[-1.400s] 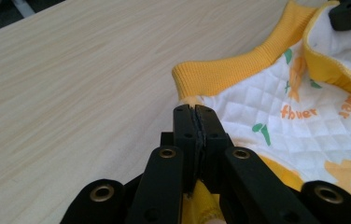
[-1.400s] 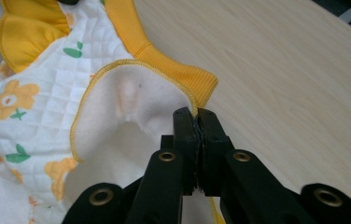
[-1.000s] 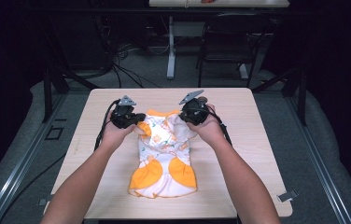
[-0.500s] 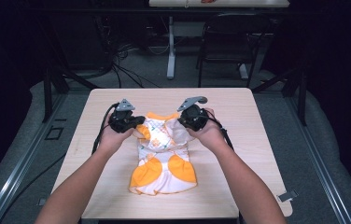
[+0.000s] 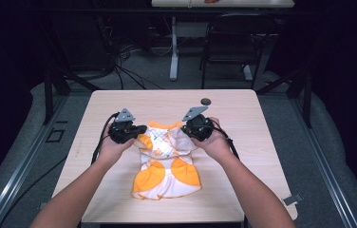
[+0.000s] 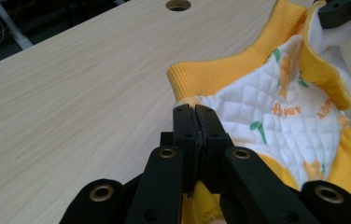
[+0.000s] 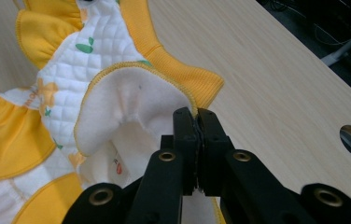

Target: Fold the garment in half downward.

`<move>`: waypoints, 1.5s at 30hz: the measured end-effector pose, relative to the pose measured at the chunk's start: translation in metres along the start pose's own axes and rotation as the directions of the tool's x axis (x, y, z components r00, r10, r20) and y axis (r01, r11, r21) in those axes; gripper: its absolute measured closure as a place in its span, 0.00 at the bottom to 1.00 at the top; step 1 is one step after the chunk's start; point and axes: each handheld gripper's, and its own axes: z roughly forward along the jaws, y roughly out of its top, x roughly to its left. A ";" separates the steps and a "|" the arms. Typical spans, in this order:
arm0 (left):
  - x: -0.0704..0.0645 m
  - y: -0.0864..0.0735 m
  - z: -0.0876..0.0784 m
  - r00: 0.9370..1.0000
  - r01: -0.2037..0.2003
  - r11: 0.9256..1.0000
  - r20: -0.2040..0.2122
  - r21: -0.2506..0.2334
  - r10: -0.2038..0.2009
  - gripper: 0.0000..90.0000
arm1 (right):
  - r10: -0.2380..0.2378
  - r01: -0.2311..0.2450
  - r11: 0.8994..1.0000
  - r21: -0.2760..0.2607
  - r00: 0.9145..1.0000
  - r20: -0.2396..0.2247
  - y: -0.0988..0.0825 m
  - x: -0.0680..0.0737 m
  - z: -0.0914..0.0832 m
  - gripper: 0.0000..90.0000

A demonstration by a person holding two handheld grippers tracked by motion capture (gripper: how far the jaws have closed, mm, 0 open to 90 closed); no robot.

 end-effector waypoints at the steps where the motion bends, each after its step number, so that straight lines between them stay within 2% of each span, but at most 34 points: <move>1: -0.001 -0.002 -0.001 1.000 -0.001 1.000 0.003 0.001 0.001 0.98 | -0.003 0.003 1.000 0.001 1.000 -0.004 -0.001 0.001 0.000 0.97; 12: -0.014 -0.017 -0.007 0.999 -0.021 1.000 0.038 0.007 0.020 0.98 | -0.052 0.052 0.998 0.026 0.999 -0.016 -0.004 0.015 -0.006 0.97; 25: -0.032 -0.041 -0.007 0.997 -0.047 0.998 0.070 0.032 0.045 0.98 | -0.049 0.051 0.997 0.054 0.998 -0.051 -0.023 0.034 -0.001 0.97; 31: -0.039 -0.049 -0.009 0.995 -0.033 0.999 0.096 0.023 0.031 0.98 | -0.045 0.048 0.997 0.054 0.997 -0.057 -0.034 0.039 -0.002 0.97; 34: -0.042 -0.053 -0.011 0.994 -0.020 1.000 0.111 0.011 0.019 0.98 | -0.031 0.033 0.999 0.030 0.998 -0.060 -0.038 0.042 -0.004 0.97; 36: -0.044 -0.057 -0.013 0.993 -0.018 1.000 0.120 0.006 0.017 0.98 | -0.036 0.039 0.999 0.038 0.997 -0.068 -0.042 0.044 -0.005 0.97; 45: -0.058 -0.072 -0.016 0.985 -0.012 1.000 0.172 0.021 0.008 0.91 | -0.017 0.020 0.999 0.030 0.995 -0.099 -0.057 0.053 -0.006 0.97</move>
